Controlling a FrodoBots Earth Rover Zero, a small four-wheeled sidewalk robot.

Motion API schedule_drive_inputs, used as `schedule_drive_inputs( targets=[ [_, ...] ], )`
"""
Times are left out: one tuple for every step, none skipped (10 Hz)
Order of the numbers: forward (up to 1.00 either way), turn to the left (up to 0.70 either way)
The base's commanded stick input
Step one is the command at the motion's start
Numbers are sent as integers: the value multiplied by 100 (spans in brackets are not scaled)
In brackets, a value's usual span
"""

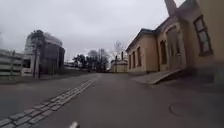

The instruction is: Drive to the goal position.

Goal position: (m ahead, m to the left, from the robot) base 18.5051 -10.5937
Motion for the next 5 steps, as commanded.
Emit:
schedule_drive_inputs(
  targets=[
    [100, 0],
    [100, 0],
    [100, 0],
    [100, 0],
    [100, 0]
  ],
)
